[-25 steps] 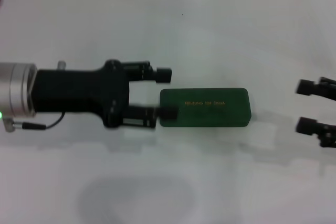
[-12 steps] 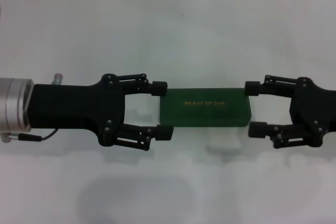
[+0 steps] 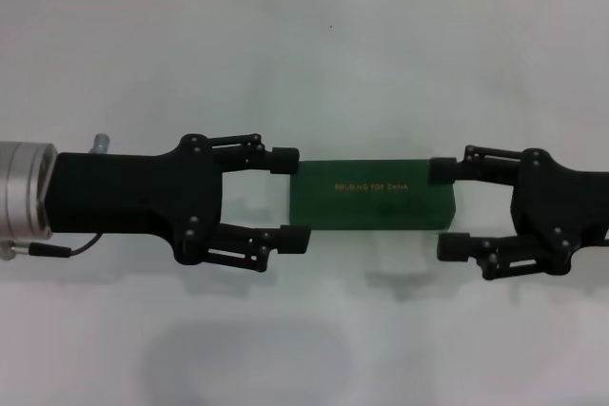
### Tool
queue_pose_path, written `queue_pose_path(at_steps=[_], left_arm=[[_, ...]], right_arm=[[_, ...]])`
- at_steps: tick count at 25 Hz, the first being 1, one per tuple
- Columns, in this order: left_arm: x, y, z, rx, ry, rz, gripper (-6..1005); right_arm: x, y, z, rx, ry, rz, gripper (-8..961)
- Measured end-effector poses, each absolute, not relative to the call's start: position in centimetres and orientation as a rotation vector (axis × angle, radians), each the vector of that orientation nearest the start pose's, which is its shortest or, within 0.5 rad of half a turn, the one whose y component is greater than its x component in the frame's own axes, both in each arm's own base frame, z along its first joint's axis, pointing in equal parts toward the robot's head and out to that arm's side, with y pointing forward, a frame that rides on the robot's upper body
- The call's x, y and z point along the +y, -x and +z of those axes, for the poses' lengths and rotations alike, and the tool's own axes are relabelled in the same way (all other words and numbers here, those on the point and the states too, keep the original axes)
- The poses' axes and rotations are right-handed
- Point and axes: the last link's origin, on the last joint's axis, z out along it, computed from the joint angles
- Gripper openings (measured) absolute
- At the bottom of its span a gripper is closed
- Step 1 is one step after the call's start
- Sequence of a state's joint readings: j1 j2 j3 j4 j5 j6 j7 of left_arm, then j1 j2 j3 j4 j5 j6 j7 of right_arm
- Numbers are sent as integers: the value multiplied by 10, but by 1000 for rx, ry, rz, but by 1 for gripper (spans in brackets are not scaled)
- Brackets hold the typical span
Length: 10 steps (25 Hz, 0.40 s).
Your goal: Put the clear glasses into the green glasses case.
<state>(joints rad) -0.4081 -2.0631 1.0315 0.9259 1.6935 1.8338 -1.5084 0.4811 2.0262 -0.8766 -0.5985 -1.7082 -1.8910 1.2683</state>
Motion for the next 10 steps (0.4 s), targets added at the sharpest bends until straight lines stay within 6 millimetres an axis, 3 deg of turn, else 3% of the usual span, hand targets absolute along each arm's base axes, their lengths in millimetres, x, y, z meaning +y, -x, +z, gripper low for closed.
queue_pose_path(at_steps=[10], left_arm=[[284, 214, 16, -419, 3010, -963, 888]], right_arm=[[286, -232, 12, 342, 2907, 1145, 858]])
